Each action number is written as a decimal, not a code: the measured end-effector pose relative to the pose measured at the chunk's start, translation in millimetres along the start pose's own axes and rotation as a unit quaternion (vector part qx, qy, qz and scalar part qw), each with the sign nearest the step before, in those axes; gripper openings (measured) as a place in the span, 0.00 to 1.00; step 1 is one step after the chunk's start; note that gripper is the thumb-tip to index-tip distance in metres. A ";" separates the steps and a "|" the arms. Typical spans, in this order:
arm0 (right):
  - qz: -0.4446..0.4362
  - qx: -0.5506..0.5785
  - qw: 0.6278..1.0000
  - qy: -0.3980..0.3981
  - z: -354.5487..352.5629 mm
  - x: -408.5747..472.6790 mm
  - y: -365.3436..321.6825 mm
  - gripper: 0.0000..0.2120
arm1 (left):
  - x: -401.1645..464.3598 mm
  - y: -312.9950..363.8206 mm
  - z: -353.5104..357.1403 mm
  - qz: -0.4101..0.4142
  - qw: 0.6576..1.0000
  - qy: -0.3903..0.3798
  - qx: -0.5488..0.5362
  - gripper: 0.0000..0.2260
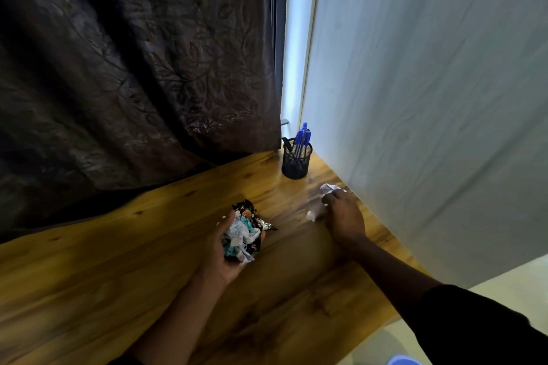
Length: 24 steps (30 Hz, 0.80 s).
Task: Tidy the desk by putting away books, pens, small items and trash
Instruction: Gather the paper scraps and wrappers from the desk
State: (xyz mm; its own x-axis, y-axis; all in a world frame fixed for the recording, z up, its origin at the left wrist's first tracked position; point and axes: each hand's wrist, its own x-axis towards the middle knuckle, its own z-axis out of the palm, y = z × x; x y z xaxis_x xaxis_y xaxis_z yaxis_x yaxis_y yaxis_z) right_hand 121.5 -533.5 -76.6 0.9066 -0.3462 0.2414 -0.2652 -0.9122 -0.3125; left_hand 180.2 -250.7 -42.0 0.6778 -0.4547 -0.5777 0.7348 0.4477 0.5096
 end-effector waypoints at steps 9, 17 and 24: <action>-0.152 0.194 0.956 0.161 -35.3 -22.8 -104.9 0.10 | 2.0 -4.1 -3.6 0.004 0.998 -0.002 0.062 0.18; -0.143 0.370 0.906 0.144 -32.8 -48.3 -181.8 0.09 | -11.0 14.0 -26.7 0.010 0.995 -0.098 0.021 0.24; -0.115 0.376 0.911 0.125 -26.3 -70.5 -232.7 0.11 | -38.8 37.7 -45.4 -0.015 0.984 -0.174 -0.032 0.26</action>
State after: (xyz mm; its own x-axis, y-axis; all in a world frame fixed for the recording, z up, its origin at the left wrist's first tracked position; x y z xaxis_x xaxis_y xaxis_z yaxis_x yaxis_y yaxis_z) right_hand 110.7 -302.7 3.2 0.7818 -0.2903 0.5518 0.3069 -0.5912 -0.7459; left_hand 180.3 -181.2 -29.3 0.6322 -0.6996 -0.3330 0.7590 0.4730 0.4474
